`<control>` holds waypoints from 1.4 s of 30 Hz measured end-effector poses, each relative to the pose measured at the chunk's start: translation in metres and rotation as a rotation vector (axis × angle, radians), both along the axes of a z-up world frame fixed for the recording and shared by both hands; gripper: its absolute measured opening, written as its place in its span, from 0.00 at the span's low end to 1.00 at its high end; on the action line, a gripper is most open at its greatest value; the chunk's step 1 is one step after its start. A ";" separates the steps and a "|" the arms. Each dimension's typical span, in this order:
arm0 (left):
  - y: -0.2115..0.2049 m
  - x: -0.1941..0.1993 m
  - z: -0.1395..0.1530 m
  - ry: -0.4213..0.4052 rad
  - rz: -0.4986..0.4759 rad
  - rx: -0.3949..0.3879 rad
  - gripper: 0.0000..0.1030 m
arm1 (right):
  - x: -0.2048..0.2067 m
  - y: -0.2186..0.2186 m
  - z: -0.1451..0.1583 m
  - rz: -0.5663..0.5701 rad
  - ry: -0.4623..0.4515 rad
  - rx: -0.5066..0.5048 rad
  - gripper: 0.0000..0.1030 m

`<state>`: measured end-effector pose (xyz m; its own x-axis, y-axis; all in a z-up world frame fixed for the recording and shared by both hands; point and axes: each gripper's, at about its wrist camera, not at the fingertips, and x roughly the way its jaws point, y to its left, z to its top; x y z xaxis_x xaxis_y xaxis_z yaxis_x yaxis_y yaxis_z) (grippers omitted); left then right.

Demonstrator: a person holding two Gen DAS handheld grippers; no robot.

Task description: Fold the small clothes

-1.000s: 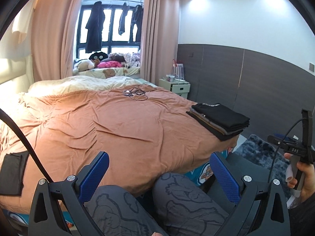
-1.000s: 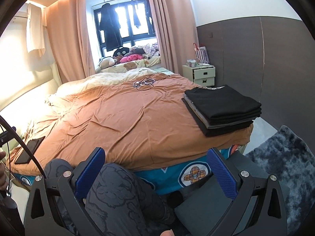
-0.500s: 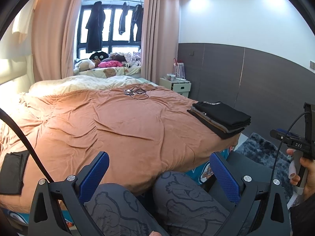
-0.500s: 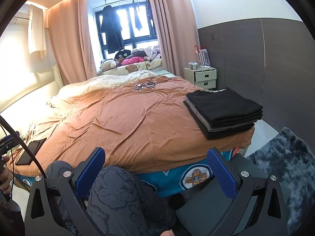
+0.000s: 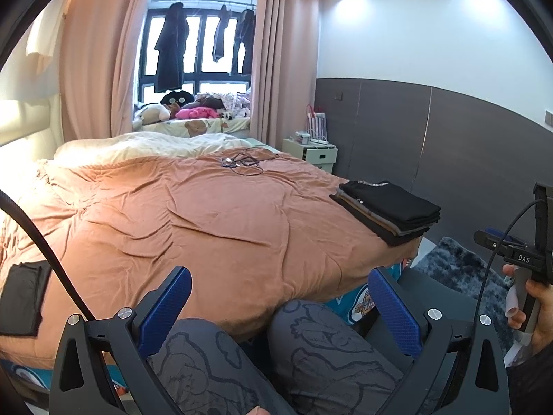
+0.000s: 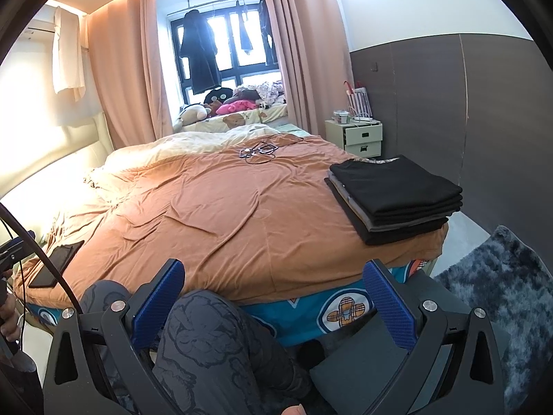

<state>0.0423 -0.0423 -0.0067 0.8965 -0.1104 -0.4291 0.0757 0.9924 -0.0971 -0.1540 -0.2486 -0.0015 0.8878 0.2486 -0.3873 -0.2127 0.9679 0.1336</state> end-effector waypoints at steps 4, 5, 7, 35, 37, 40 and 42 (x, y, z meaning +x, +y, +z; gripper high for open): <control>0.003 -0.003 0.001 -0.005 0.008 -0.009 1.00 | 0.000 0.000 0.000 0.002 -0.002 0.002 1.00; 0.002 -0.003 0.000 -0.005 0.010 -0.010 1.00 | -0.001 0.000 0.000 0.002 -0.004 0.001 1.00; 0.003 -0.004 0.000 -0.005 0.014 -0.011 1.00 | -0.001 0.001 0.000 0.002 -0.006 0.000 1.00; 0.009 -0.015 0.002 -0.031 0.042 -0.010 1.00 | -0.005 0.016 0.000 -0.003 -0.031 -0.049 1.00; 0.008 -0.015 0.002 -0.031 0.046 -0.006 1.00 | -0.003 0.015 0.001 0.004 -0.034 -0.044 1.00; 0.008 -0.016 0.002 -0.032 0.050 -0.010 1.00 | -0.002 0.015 0.001 0.002 -0.042 -0.046 1.00; 0.008 -0.016 0.002 -0.030 0.053 -0.007 1.00 | -0.002 0.016 0.001 0.006 -0.042 -0.052 1.00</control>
